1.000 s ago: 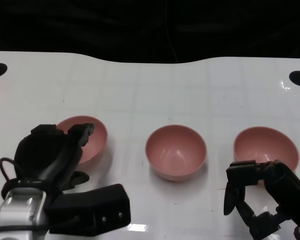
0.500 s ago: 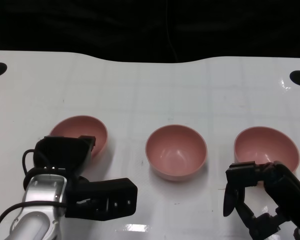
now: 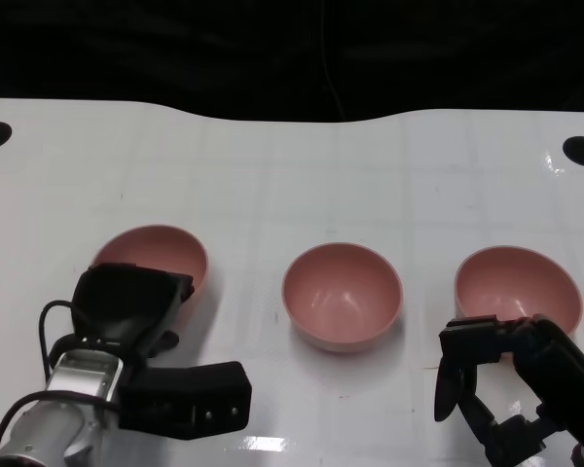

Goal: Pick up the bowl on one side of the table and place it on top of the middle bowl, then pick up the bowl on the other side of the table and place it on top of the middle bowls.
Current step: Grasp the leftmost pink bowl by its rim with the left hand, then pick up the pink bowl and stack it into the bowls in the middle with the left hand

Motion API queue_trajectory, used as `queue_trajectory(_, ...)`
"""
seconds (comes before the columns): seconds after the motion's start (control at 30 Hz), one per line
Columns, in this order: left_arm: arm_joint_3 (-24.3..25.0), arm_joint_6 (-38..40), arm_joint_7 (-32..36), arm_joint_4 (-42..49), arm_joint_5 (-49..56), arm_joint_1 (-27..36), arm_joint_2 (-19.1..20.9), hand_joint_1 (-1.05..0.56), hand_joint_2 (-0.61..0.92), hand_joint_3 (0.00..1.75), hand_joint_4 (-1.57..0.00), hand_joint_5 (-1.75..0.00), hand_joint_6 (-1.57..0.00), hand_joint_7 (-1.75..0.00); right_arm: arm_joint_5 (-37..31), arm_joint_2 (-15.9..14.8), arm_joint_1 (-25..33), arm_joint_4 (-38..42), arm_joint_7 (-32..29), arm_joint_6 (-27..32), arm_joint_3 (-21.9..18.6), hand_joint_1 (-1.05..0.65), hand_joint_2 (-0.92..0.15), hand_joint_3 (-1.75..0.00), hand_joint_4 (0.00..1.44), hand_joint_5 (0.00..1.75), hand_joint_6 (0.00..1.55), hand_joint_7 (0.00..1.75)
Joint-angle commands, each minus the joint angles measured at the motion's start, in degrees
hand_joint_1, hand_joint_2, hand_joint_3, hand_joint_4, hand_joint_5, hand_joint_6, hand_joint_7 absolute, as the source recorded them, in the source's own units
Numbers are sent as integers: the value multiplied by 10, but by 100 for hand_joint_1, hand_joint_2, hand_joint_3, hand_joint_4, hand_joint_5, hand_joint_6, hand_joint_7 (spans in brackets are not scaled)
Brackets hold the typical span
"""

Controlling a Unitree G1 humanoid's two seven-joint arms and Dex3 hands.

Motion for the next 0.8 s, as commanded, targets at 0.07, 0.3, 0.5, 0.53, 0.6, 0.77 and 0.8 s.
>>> queue_trajectory(0.07,0,-6,24,-21,-4,-11,25,-29,92,6,-77,-174,-76,-129,-1,-3,1,-7,-3,2,-2,19,-5,-174,98,174,92,135)
queue_trajectory(0.3,8,-34,62,-69,-21,-10,32,-23,89,23,-83,-175,-85,-114,1,-3,4,-10,-2,4,-1,20,-5,-175,98,174,92,136)
queue_trajectory(0.5,24,-85,29,-147,-63,-9,39,-17,82,27,-82,-175,-63,-171,0,-3,6,-13,-2,6,-2,21,-5,-174,98,173,92,136)
queue_trajectory(0.53,27,-99,11,-161,-79,-11,41,-18,71,53,-82,-175,-63,-173,0,-3,6,-13,-2,6,-2,22,-6,-174,98,173,93,136)
queue_trajectory(0.6,29,-130,-13,-184,-99,-16,45,-22,54,91,-84,-175,-65,-172,0,-3,5,-11,-3,5,-2,22,-5,-174,99,173,93,135)
queue_trajectory(0.77,16,-224,-24,-194,-117,-38,42,-22,47,110,-90,-175,-85,-148,-1,-4,3,-9,-2,6,-2,22,-6,-174,98,174,93,135)
queue_trajectory(0.8,12,-238,-25,-191,-115,-42,40,-23,47,111,-91,-175,-85,-148,-2,-4,3,-8,-3,5,-3,22,-5,-174,98,175,93,135)
